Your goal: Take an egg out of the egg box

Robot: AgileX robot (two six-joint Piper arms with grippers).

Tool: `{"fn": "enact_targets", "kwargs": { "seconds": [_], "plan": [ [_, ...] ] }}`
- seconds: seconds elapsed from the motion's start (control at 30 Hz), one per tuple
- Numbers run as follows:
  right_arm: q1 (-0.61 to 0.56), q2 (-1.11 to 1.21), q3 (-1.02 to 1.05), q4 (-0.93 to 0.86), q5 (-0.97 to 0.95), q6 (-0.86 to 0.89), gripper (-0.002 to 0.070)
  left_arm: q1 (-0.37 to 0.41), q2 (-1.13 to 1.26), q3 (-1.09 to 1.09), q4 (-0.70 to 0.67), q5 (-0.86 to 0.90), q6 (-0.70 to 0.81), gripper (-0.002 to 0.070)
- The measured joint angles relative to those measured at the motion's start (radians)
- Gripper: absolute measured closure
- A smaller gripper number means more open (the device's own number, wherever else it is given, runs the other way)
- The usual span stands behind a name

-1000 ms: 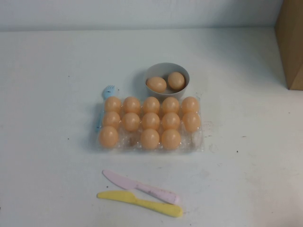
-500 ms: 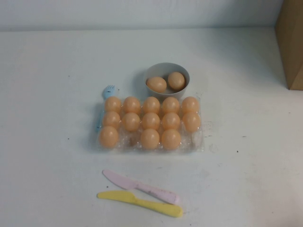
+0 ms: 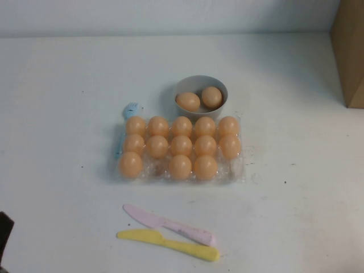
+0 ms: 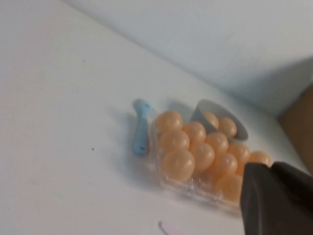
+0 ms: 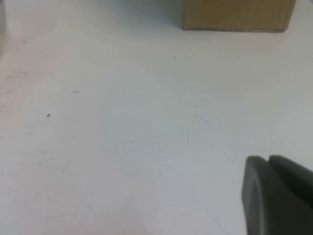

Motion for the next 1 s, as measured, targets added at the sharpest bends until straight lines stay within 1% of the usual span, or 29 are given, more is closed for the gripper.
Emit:
{"fn": "enact_targets", "kwargs": {
  "seconds": [0.2,0.23,0.33,0.47,0.57,0.67,0.8,0.9,1.0],
  "plan": [
    [0.0,0.0,0.0,0.0,0.0,0.0,0.0694,0.0,0.308,-0.281,0.021,0.238,0.343,0.068],
    [0.0,0.0,0.0,0.0,0.0,0.0,0.0694,0.0,0.386,-0.346,0.024,0.292,0.428,0.068],
    [0.0,0.0,0.0,0.0,0.0,0.0,0.0694,0.0,0.57,-0.487,0.029,0.391,0.573,0.068],
    [0.0,0.0,0.0,0.0,0.0,0.0,0.0694,0.0,0.776,-0.667,0.056,0.502,0.703,0.068],
    [0.0,0.0,0.0,0.0,0.0,0.0,0.0694,0.0,0.908,-0.776,0.106,0.56,0.736,0.068],
    [0.0,0.0,0.0,0.0,0.0,0.0,0.0694,0.0,1.012,-0.854,0.146,0.585,0.731,0.068],
    [0.0,0.0,0.0,0.0,0.0,0.0,0.0694,-0.007,1.109,-0.9,0.176,0.602,0.728,0.068],
    [0.0,0.0,0.0,0.0,0.0,0.0,0.0694,-0.052,1.149,-0.904,0.231,0.6,0.728,0.068],
    [0.0,0.0,0.0,0.0,0.0,0.0,0.0694,-0.147,1.186,-0.904,0.331,0.589,0.673,0.068]
  ]
}}
